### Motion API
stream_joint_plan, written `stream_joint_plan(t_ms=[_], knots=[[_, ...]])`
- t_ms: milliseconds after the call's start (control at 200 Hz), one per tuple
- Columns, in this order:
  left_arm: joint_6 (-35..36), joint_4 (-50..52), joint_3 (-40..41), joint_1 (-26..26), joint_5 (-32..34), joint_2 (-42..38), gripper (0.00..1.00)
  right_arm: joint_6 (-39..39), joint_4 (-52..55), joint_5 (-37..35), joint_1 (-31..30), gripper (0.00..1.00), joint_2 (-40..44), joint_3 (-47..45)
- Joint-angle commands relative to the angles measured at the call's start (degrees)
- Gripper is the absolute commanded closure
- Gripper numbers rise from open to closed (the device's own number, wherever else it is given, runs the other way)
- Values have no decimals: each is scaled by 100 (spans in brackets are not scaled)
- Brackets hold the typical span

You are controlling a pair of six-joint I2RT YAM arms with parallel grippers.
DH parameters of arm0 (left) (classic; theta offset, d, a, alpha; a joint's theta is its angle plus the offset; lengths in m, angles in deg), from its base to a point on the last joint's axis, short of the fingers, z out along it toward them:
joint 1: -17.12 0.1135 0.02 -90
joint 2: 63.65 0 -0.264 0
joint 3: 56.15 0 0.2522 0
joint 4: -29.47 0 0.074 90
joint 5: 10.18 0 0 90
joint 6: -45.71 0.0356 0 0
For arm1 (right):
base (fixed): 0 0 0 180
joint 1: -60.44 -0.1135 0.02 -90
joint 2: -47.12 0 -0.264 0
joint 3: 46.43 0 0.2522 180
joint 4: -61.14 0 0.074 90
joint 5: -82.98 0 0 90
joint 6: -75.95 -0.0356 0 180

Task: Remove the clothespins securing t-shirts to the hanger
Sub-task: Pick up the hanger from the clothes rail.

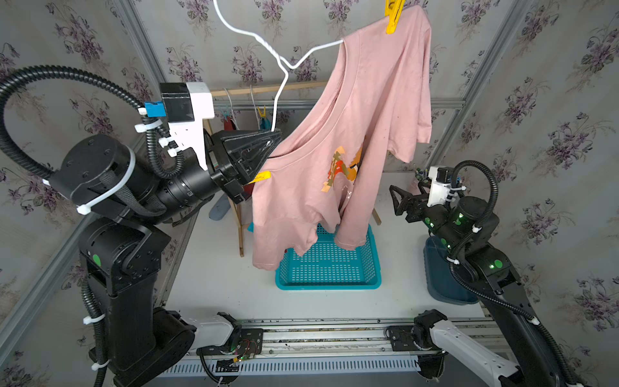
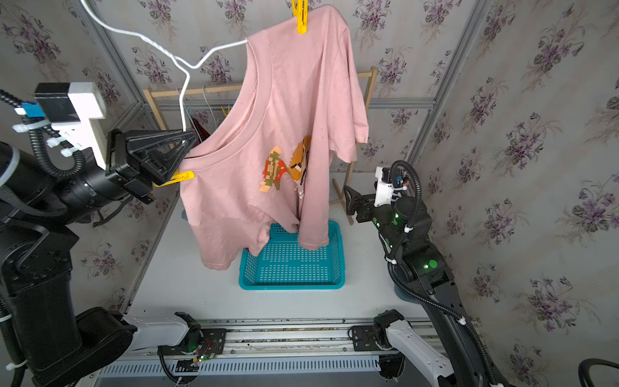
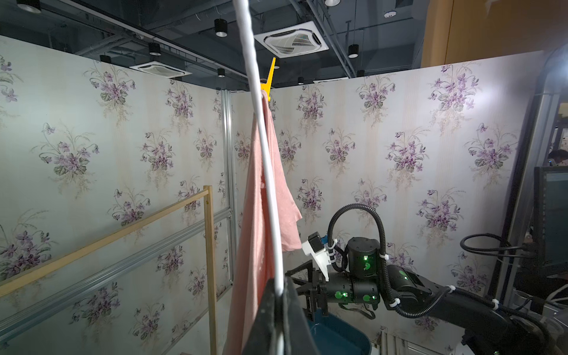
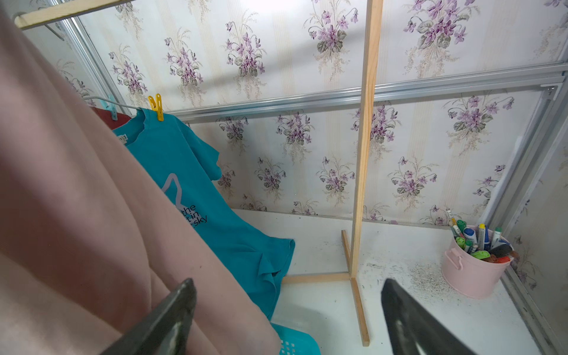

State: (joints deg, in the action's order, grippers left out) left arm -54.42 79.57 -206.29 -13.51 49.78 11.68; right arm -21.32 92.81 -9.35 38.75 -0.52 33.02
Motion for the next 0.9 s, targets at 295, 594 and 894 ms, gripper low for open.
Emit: stream_joint_plan(t_ms=[295, 594, 894], knots=[[-560, -900, 8, 7, -177, -90, 100, -47, 75, 55, 0, 9, 201, -19], [-748, -927, 321, 9, -113, -281, 100, -82, 163, 66, -1, 9, 255, -34], [1063, 293, 1618, 7, 811, -670, 100, -68, 185, 380, 0, 10, 207, -253]])
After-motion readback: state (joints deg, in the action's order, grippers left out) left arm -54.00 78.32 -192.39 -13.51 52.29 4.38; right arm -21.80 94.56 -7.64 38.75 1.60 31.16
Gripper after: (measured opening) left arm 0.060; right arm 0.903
